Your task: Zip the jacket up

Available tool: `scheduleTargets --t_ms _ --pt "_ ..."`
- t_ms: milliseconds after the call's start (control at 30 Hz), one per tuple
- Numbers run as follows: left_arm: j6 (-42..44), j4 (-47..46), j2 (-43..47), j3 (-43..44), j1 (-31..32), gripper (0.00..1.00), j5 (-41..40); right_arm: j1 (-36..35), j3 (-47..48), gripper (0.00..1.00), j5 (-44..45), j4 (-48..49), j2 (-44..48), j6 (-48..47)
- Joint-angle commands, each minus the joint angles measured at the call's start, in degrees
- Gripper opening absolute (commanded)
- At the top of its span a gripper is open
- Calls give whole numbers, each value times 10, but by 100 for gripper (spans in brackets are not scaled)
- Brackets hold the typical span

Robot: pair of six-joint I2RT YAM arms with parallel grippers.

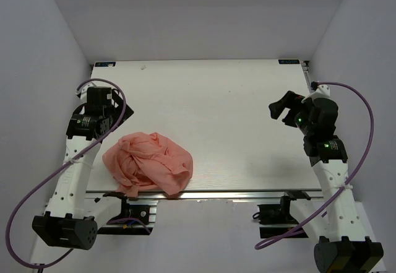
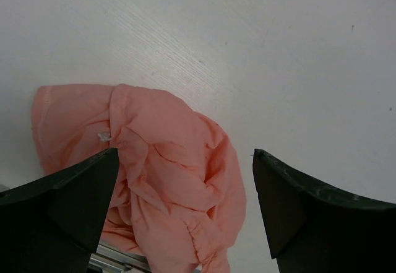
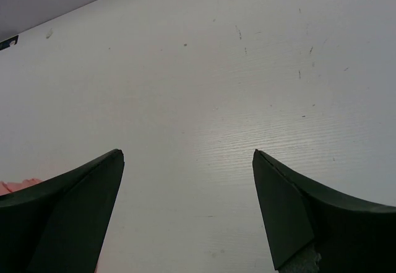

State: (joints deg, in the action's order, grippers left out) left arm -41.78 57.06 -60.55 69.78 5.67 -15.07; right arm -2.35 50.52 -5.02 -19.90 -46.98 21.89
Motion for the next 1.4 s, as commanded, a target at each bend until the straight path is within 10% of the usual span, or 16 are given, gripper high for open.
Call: scheduleTargets --t_ms 0,633,733,833,1367 --pt "-10 25 2 -9 -2 98 -7 2 19 89 4 5 3 -2" --pt "-37 -76 -38 -220 -2 98 103 2 12 89 -34 -5 -13 -13" --pt "-30 -151 -61 -266 -1 79 149 2 9 89 -38 -2 -15 -13" --pt "-16 -203 -99 -267 -1 0 195 2 5 89 -43 -1 -19 -13" --pt "79 -382 -154 133 138 0 268 2 -29 89 -97 33 12 -21"
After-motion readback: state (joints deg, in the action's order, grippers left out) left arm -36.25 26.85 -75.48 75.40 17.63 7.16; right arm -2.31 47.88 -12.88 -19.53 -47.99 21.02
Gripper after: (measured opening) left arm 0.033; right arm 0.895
